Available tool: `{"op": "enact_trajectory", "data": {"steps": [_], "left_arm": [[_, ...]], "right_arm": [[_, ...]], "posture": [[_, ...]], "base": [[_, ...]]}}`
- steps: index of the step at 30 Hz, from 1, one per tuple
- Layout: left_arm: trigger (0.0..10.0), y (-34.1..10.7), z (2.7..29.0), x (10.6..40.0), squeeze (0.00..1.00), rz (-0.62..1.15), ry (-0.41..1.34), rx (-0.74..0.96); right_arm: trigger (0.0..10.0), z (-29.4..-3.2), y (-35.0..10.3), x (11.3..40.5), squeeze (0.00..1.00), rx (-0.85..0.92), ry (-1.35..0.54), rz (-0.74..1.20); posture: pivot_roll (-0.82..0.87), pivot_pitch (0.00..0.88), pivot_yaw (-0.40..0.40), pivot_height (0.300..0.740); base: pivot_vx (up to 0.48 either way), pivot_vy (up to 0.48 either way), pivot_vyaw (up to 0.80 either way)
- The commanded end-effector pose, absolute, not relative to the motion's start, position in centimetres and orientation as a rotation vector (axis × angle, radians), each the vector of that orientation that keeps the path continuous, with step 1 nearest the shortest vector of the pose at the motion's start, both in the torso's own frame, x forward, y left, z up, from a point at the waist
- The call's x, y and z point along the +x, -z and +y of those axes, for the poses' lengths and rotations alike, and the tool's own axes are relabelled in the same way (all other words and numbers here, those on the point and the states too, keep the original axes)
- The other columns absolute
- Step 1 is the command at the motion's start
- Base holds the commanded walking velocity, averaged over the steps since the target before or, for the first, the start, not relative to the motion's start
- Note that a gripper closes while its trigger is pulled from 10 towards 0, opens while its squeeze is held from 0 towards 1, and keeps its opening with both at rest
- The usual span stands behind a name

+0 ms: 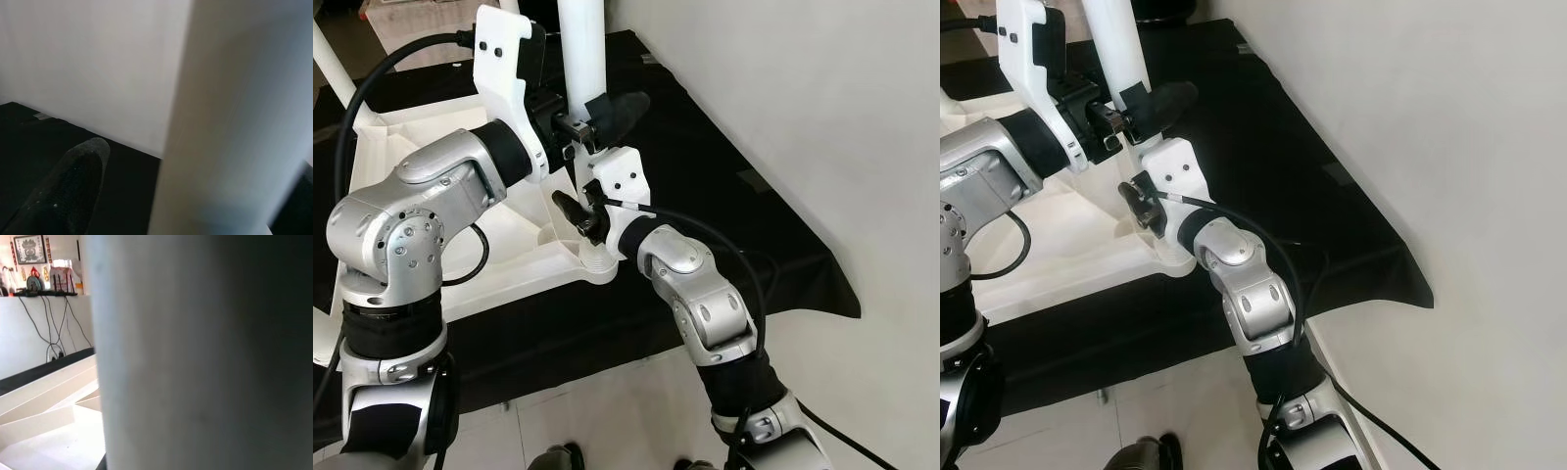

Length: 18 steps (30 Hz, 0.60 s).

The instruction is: Building children table

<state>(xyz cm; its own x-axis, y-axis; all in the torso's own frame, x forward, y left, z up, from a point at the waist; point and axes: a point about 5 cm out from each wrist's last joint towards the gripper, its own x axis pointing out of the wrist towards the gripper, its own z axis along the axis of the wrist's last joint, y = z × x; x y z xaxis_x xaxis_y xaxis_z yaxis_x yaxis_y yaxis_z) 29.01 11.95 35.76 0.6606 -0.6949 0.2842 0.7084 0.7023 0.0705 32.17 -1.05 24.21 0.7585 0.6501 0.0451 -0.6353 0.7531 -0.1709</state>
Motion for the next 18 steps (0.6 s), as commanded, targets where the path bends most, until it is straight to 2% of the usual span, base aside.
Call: {"op": "enact_trajectory", "data": {"steps": [1, 2, 3, 4, 5, 18], "left_arm": [[10.0, -35.24, 11.74, 28.93, 0.0, -0.276, 0.806, -0.041], [10.0, -35.2, 11.71, 28.91, 0.0, -0.274, 0.808, -0.042], [2.9, -35.18, 11.7, 28.86, 0.0, -0.272, 0.811, -0.043], [0.4, -35.18, 11.68, 28.81, 0.0, -0.272, 0.814, -0.047], [0.0, -35.19, 11.69, 28.76, 0.0, -0.272, 0.816, -0.048], [0.0, -35.37, 11.66, 28.53, 0.0, -0.276, 0.825, -0.042]], "right_arm": [[0.0, -0.07, -22.53, 32.34, 0.0, -0.132, -0.728, 0.006], [0.0, -0.06, -22.64, 32.46, 0.0, -0.134, -0.726, 0.007], [0.0, -0.06, -22.77, 32.63, 0.0, -0.135, -0.723, 0.007], [0.0, -0.08, -22.87, 32.73, 0.0, -0.134, -0.72, 0.008], [0.0, -0.1, -22.92, 32.77, 0.0, -0.131, -0.717, 0.01], [0.0, -0.29, -22.62, 32.7, 0.0, -0.108, -0.708, 0.043]], "posture": [[0.06, 0.172, -0.013, 0.74], [0.06, 0.172, -0.013, 0.74], [0.06, 0.173, -0.013, 0.74], [0.06, 0.175, -0.014, 0.74], [0.06, 0.175, -0.014, 0.74], [0.05, 0.177, -0.014, 0.74]], "base": [[0.0, 0.0, 0.0], [0.0, 0.0, 0.0], [0.0, 0.0, 0.0], [0.0, 0.0, 0.0], [0.0, 0.0, 0.0], [0.0, 0.0, 0.0]]}}
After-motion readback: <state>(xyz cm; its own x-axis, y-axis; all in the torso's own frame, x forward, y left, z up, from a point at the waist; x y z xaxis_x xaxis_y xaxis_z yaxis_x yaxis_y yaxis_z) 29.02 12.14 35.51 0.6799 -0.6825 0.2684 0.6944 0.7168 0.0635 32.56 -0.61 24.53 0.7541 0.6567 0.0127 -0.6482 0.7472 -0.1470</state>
